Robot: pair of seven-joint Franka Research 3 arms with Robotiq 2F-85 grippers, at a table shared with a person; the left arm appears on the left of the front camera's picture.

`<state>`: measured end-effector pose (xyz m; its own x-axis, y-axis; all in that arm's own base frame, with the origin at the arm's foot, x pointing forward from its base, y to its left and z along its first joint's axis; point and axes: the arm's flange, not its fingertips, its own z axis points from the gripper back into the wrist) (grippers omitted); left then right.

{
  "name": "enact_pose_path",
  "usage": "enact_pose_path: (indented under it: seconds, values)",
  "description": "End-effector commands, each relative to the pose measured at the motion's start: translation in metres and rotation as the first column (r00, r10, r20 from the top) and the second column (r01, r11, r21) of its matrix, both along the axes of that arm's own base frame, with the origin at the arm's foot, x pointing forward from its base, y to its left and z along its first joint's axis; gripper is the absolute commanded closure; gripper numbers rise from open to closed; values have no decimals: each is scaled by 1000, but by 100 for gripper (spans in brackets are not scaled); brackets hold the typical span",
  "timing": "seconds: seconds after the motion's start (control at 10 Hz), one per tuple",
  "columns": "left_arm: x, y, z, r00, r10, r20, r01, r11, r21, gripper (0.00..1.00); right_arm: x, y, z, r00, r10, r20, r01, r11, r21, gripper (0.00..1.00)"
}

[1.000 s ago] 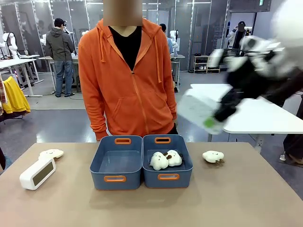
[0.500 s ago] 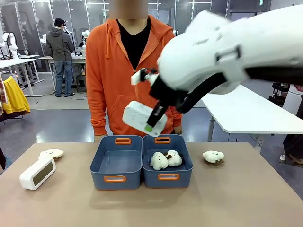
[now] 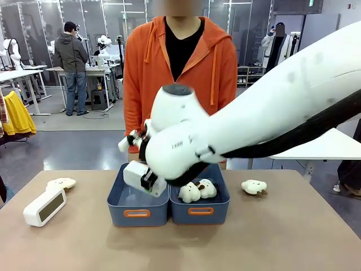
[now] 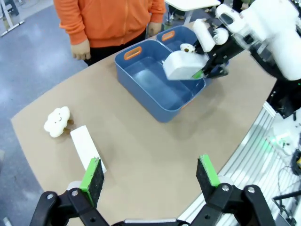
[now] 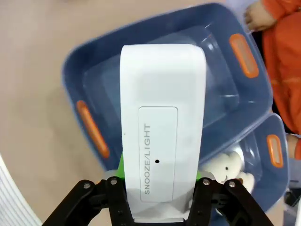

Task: Sort the digital clocks into the basket.
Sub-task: Pick up the Digital clock from the table and place it into the empty Plastic storage basket.

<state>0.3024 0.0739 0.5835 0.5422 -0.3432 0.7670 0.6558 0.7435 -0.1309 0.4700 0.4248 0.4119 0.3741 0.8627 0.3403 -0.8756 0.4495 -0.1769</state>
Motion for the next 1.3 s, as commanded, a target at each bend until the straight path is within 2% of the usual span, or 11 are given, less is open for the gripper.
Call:
enact_pose_path:
  seconds: [0.0, 0.3, 0.4, 0.5, 0.6, 0.8, 0.9, 1.0, 1.2]
  values:
    - [-1, 2, 0, 1000, -14, -4, 14, 1000, 12, 0, 24, 35, -22, 999, -38, 3, 38, 999, -24, 100]
    - [-1, 2, 0, 1000, -14, -4, 14, 1000, 12, 0, 29, 41, -44, 997, -38, -64, 35, 998, -52, 100]
    - [-1, 2, 0, 1000, -14, -4, 14, 1000, 12, 0, 29, 40, -46, 996, -48, -82, 44, 998, -53, 33]
    - [-1, 2, 0, 1000, -14, -4, 14, 1000, 12, 0, 31, 38, -48, 995, -55, -85, 51, 997, -51, 27]
    - [-1, 2, 0, 1000, -14, -4, 14, 1000, 12, 0, 32, 36, -48, 995, -59, -84, 55, 997, -48, 9]
    - [-1, 2, 0, 1000, -14, -4, 14, 1000, 12, 0, 29, 29, -46, 994, -72, -80, 70, 997, -33, 0]
    - [-1, 2, 0, 1000, -14, -4, 14, 1000, 12, 0, 22, 18, -39, 993, -74, -96, 75, 997, -2, 0]
    - [-1, 2, 0, 1000, -14, -4, 14, 1000, 12, 0, 34, 35, -47, 996, -34, -79, 30, 998, -47, 0]
    - [-1, 2, 0, 1000, -14, -4, 14, 1000, 12, 0, 34, 35, -47, 996, -34, -79, 30, 998, -47, 0]
